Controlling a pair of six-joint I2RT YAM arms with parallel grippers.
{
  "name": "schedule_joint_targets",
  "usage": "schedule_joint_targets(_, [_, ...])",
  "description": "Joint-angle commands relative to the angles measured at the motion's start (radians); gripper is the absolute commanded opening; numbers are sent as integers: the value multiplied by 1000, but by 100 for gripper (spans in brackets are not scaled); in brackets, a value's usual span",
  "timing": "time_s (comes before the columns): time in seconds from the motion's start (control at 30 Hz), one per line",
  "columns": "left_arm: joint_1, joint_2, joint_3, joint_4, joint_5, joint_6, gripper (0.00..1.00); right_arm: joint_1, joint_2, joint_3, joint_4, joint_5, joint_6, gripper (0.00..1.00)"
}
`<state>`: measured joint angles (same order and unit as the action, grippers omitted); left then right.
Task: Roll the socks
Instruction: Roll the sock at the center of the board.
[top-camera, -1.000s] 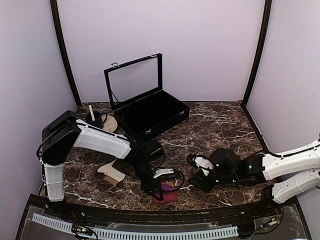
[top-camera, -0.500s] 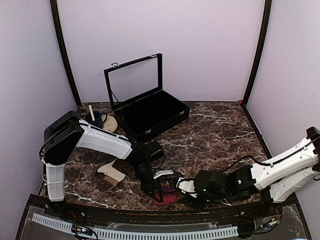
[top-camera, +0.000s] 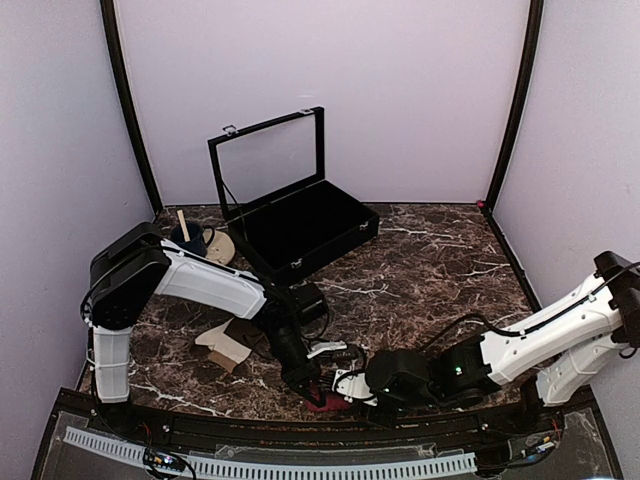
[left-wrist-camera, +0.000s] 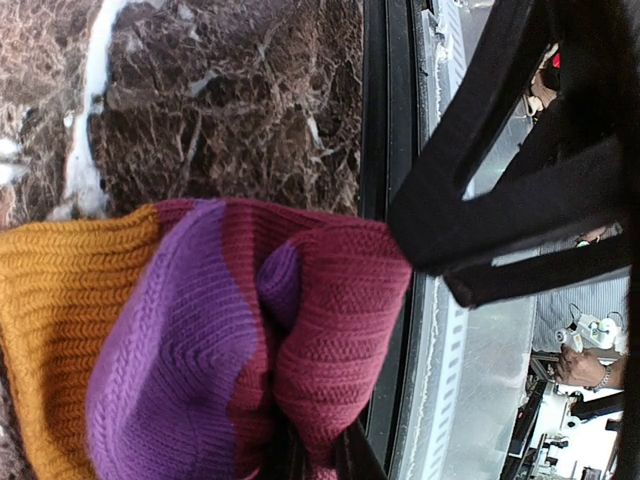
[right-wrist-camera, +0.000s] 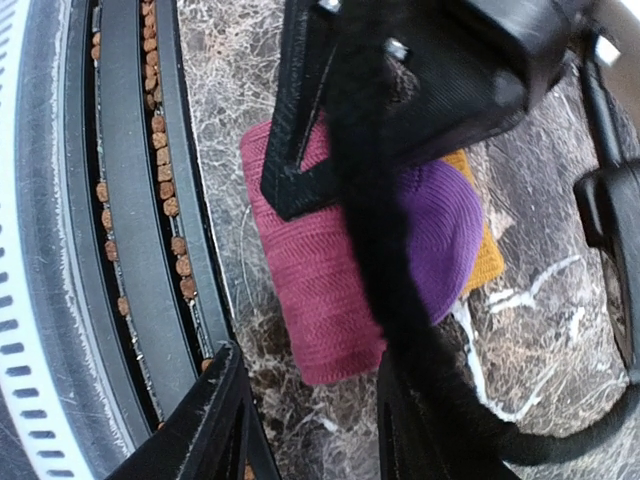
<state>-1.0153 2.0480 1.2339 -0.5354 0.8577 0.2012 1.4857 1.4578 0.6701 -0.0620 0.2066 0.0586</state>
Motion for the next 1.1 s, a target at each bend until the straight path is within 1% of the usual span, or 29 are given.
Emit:
schedule_joint_targets(0.0, [-5,54,-21,-86,-88,6,0,11,42,45,19,4,-57,41])
schedule_joint_targets(0.27, [-5,56,-21,-90,-82,14,0,6,102,70,36,22,-101,40])
schedule_joint_targets(0.47, [-3,60,-20,-93,-76,20,0,-9,127,75,42,-2,-111,36])
schedule_joint_targets(0.6, [-2,64,-18,-90,-74,16,0,-19,141,77,38,-21,-115,29])
schedule_joint_targets(0.67, [-1,63,-18,-86,-74,13,1,-25,163,80,31,-33,-117,22])
schedule_joint_targets(0.77, [4,64,-19,-76,-70,-7,6,-32,176,80,20,-56,-113,12])
schedule_joint_targets(0.87, [12,64,-22,-61,-67,-31,11,-38,187,76,12,-71,-107,5])
schedule_joint_targets(0.97, [18,62,-25,-47,-71,-53,14,-46,189,69,10,-84,-95,0])
schedule_joint_targets(1.07, [29,48,-38,-21,-77,-90,17,-53,187,65,1,-100,-84,0])
